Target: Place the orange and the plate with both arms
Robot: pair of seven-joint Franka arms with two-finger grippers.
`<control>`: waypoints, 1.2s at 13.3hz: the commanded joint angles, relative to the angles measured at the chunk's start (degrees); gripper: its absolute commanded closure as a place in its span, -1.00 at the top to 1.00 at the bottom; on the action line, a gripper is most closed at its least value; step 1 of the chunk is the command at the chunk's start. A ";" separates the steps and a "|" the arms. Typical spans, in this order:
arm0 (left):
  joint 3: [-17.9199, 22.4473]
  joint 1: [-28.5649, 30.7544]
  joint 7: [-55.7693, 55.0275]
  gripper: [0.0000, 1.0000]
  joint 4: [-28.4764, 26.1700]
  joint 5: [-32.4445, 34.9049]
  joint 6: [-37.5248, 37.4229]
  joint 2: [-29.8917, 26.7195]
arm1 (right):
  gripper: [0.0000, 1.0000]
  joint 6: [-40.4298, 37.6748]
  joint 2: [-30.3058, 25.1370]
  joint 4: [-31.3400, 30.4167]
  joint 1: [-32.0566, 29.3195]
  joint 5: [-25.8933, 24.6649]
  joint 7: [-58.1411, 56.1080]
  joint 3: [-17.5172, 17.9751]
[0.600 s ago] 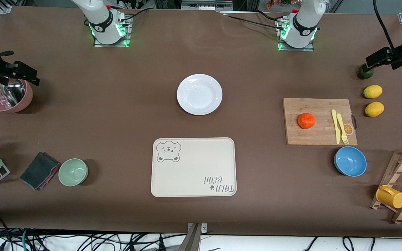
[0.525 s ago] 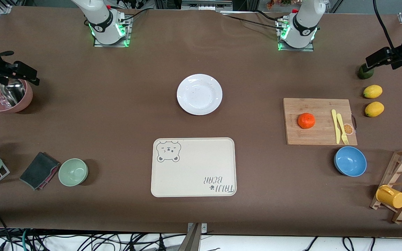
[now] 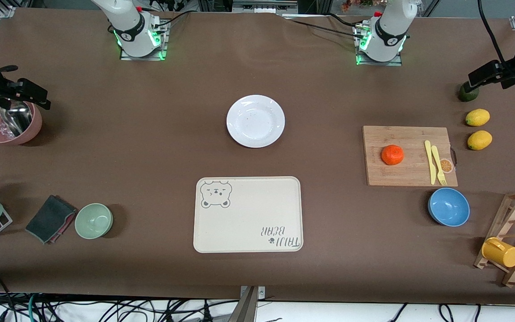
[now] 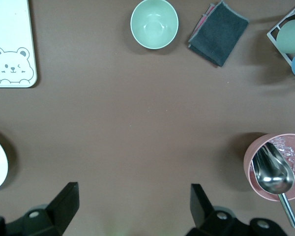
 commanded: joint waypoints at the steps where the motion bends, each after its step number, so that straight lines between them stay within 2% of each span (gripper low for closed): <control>1: 0.11 -0.31 -0.23 1.00 1.38 -0.84 -1.08 0.71 | 1.00 -1.13 0.69 1.58 -0.36 0.53 0.33 0.09; 16: -0.59 -0.84 -1.37 1.00 1.91 -0.92 -0.46 1.33 | 1.00 -0.78 1.22 1.58 -0.62 0.79 0.33 -0.08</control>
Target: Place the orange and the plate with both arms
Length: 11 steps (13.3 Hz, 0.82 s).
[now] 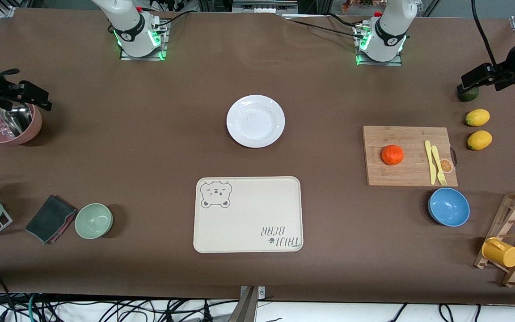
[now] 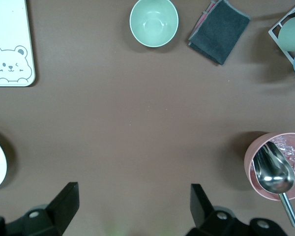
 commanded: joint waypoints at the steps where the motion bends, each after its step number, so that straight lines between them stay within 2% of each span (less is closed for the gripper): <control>1: -0.05 -0.14 -0.33 1.00 1.20 -1.01 -0.23 0.55 | 1.00 -0.72 0.91 1.67 -0.60 0.71 0.33 -0.07; 4: -1.01 0.39 -0.33 1.00 -1.51 -0.75 0.92 0.03 | 1.00 -1.16 0.83 1.58 -0.78 0.53 0.33 -0.16; 7: -1.10 -0.05 -0.33 1.00 -1.26 -0.48 0.48 -0.59 | 1.00 -1.16 0.83 1.58 -0.86 0.62 0.33 -0.16; 11: -1.01 -0.05 -0.07 1.00 -2.57 -0.22 4.51 1.95 | 1.00 -1.16 0.83 1.58 -0.86 0.62 0.41 -0.07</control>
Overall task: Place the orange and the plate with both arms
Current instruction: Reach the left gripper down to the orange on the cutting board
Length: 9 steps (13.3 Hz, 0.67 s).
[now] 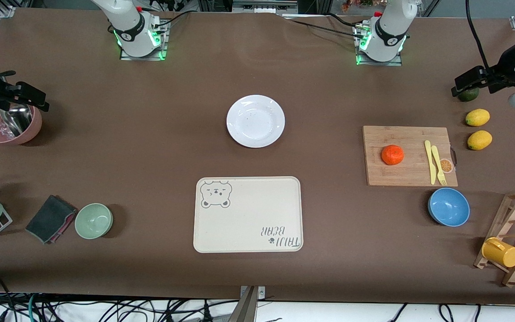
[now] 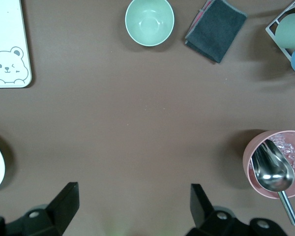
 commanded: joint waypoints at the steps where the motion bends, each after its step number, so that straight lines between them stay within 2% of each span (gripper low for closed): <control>1: -0.13 0.00 -0.03 1.00 -1.29 0.65 3.16 2.53 | 1.00 -0.71 0.61 1.58 -0.25 0.62 0.41 0.09; 4: -0.13 0.00 -0.12 1.00 -4.36 1.45 9.39 6.31 | 1.00 -0.53 0.70 1.58 -0.34 0.53 0.41 0.09; 9: -0.13 -0.97 -0.30 1.00 -4.81 1.63 17.22 15.62 | 1.00 -0.88 0.70 1.58 -0.42 0.53 0.33 -0.52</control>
